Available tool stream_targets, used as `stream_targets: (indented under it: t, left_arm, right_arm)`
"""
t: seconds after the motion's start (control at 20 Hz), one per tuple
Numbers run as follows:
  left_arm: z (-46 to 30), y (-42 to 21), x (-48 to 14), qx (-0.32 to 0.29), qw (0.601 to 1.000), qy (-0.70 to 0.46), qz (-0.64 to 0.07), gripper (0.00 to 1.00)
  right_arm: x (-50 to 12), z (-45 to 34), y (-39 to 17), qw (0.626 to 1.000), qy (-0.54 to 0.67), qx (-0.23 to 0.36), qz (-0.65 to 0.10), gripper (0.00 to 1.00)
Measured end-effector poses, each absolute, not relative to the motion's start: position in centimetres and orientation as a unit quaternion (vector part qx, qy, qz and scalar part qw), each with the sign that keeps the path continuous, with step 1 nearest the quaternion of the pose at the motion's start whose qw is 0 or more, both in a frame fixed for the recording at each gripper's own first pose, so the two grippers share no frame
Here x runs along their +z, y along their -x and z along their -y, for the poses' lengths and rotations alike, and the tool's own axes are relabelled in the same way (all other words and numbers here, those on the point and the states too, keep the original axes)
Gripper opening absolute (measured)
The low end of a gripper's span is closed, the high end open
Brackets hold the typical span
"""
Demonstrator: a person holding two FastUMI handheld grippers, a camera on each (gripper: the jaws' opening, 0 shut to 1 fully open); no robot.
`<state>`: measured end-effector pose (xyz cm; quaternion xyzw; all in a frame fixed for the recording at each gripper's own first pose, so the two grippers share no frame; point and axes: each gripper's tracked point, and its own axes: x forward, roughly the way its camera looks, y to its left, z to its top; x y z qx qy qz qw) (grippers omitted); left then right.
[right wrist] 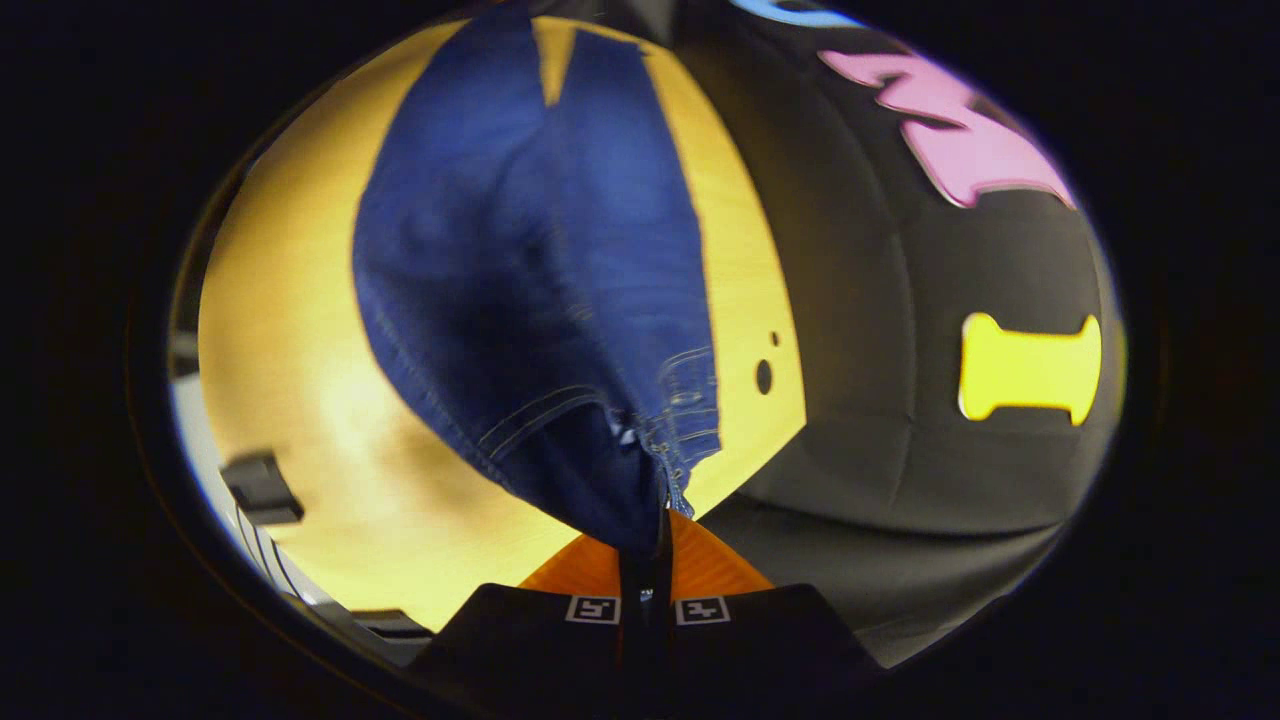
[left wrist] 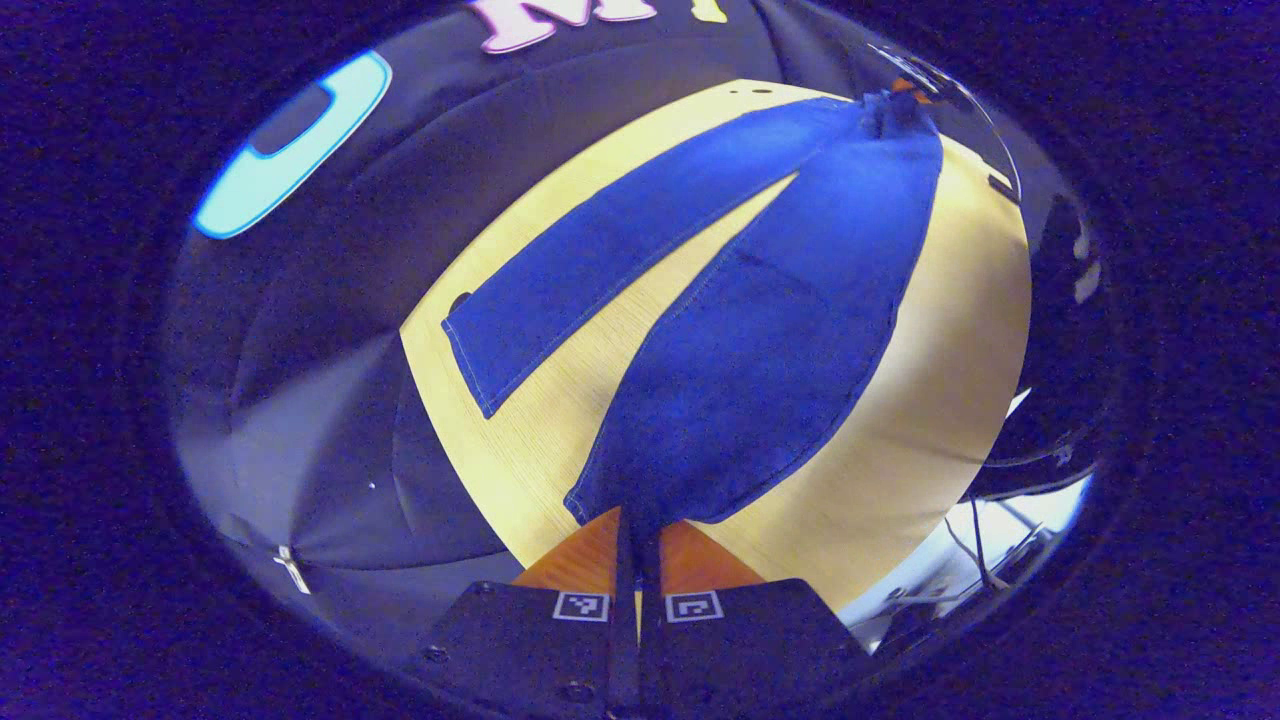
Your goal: Grasp the waist and the cuffs of the jeans and fold them to make the two legs overlap; first hold the waist and fold one-third of the jeans toward the cuffs, then hold the cuffs and fold the remaining one-third in the same direction to finish folding.
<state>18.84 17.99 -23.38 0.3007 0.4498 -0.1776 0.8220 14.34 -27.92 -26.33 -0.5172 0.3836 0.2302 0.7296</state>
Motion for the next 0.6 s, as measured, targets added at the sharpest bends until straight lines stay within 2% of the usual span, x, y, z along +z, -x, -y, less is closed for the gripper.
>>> stream_targets:
  t: [0.1,0.15,0.2,0.35,0.5,0.6]
  left_arm:
    - [-16.6,-20.6,-20.9,-0.184,0.834,-0.247,-0.457,0.06]
    - [-15.4,-22.1,-20.0,-0.190,0.842,-0.212,-0.457,0.03]
    - [-14.1,-23.7,-19.1,-0.194,0.850,-0.172,-0.458,0.06]
    - [-12.6,-29.5,-16.6,-0.174,0.867,-0.075,-0.461,0.06]
    - [-14.6,-36.3,-16.5,-0.133,0.877,-0.053,-0.459,0.06]
    - [-15.0,-40.1,-17.8,-0.107,0.880,0.001,-0.463,0.06]
  right_arm:
    - [-23.6,26.8,-18.6,0.758,0.488,0.215,-0.376,0.05]
    - [-23.0,26.4,-20.3,0.770,0.465,0.210,-0.384,0.05]
    - [-22.5,26.3,-22.1,0.784,0.436,0.200,-0.395,0.05]
    - [-22.4,26.0,-27.4,0.828,0.326,0.150,-0.431,0.05]
    - [-24.4,27.3,-31.6,0.841,0.270,0.106,-0.458,0.05]
    - [-25.6,27.9,-34.5,0.845,0.240,0.087,-0.470,0.05]
